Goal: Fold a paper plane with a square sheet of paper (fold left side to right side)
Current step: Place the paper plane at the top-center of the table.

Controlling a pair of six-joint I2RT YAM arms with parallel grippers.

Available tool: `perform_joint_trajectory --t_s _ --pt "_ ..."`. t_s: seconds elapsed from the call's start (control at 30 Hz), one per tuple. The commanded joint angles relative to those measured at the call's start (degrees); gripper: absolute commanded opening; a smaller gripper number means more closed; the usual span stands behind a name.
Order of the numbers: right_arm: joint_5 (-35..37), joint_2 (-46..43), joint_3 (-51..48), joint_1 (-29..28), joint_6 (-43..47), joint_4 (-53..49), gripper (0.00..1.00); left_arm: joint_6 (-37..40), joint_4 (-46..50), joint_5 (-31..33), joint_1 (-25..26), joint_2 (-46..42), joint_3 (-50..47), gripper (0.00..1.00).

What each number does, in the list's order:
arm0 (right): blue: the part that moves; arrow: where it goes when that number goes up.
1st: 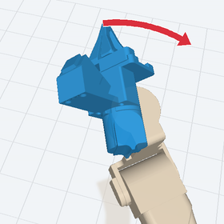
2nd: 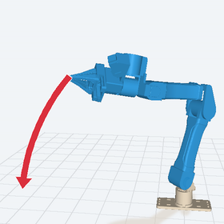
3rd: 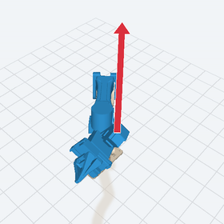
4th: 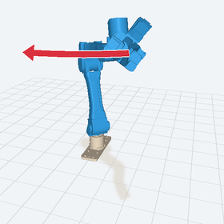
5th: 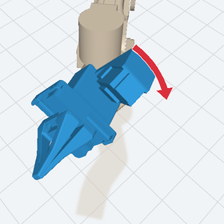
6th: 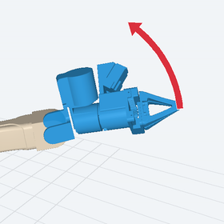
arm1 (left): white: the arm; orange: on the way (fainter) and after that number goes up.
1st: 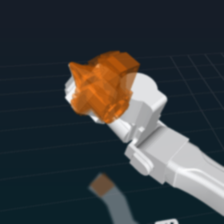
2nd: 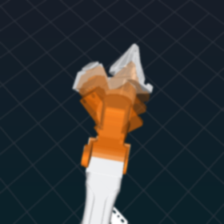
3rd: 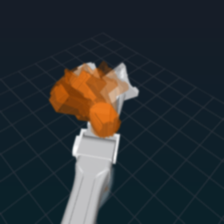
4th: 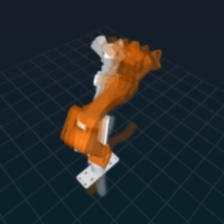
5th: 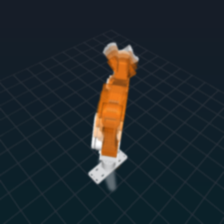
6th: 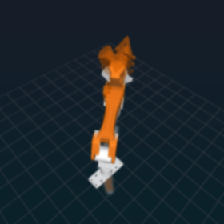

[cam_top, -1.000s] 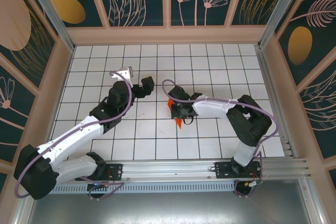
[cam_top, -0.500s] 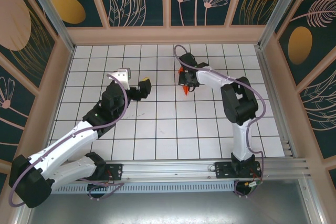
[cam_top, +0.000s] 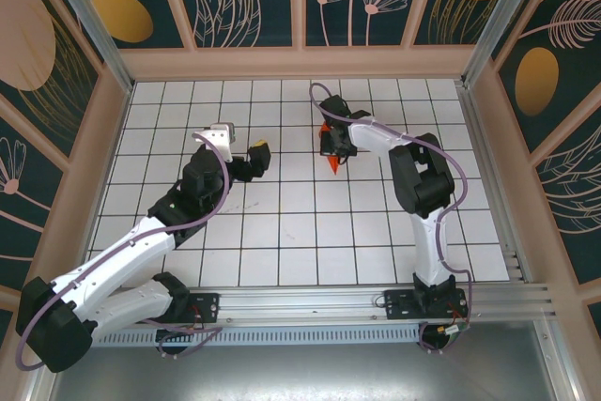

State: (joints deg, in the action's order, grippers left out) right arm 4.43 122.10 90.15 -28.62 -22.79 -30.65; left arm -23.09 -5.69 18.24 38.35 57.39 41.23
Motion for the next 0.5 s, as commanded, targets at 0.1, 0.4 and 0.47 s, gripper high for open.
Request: perform_joint_trajectory --t_s 0.1,0.4,0.47 --pt "-2.68 1.86 1.17 -1.05 0.64 -0.70 0.08 0.62 0.37 -0.59 -0.06 0.09 -0.49 0.99" --pt "-1.85 3.11 1.52 -1.09 0.29 -1.31 0.15 0.56 0.51 -0.70 -0.08 0.45 -0.19 0.99" --pt "-1.71 2.80 1.59 -1.09 0.15 -1.49 0.17 0.53 0.69 -0.50 -0.07 0.45 -0.04 0.99"
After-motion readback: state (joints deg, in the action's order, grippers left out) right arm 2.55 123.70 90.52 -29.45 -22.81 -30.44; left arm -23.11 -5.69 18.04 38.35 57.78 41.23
